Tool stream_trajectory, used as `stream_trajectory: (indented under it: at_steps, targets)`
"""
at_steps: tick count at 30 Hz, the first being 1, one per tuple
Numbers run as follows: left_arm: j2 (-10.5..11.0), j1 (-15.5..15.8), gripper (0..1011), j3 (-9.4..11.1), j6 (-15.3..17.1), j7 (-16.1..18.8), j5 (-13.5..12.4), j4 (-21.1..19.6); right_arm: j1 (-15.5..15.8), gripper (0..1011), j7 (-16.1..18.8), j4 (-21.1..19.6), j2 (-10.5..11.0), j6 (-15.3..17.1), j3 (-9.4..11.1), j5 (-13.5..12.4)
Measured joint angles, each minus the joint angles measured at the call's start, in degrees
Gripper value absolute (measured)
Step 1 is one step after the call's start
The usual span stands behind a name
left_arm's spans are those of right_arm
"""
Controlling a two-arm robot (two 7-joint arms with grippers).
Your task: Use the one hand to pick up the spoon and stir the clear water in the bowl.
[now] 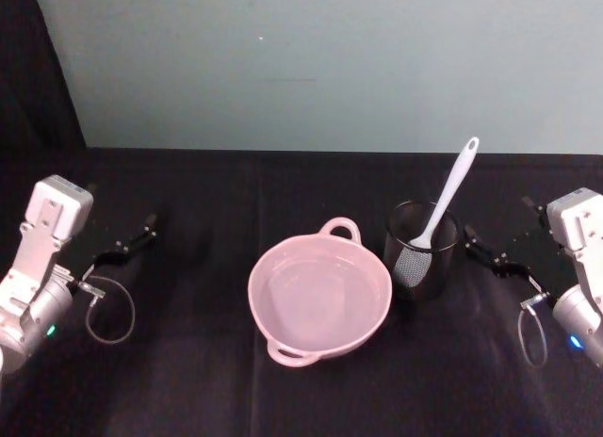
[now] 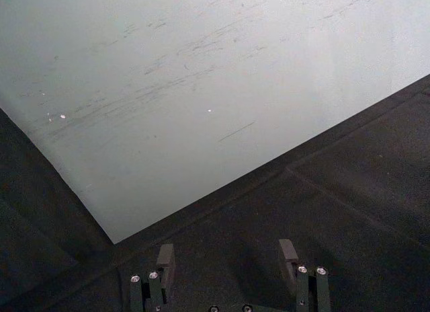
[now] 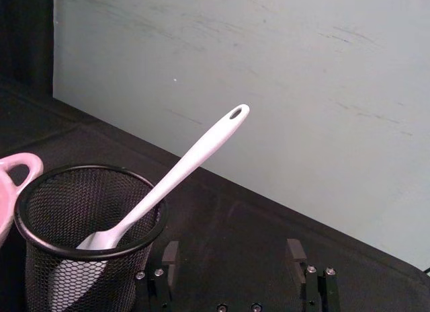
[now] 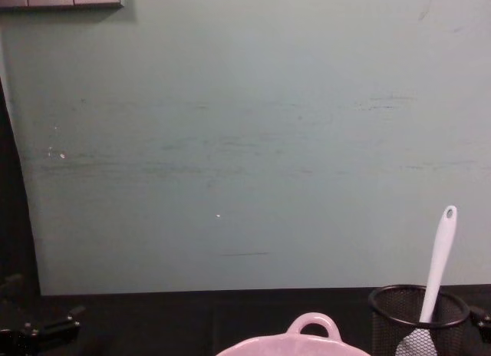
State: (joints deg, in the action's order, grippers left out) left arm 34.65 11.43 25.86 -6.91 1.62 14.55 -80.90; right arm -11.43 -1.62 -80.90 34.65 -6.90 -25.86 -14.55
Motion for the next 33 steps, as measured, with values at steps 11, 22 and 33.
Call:
stream_trajectory:
  at_steps: [11,22,33]
  targets:
    - [0.0,0.0,1005,0.0,0.0,0.0,0.0,0.0,0.0,1003,0.0,0.0,0.0,0.0,0.0,0.0]
    - [0.0,0.0,1005,0.0,0.0,0.0,0.0,0.0,0.0,1003,0.0,0.0,0.0,0.0,0.0,0.0]
    - [0.0,0.0,1005,0.0,0.0,0.0,0.0,0.0,0.0,1003,0.0,0.0,0.0,0.0,0.0,0.0]
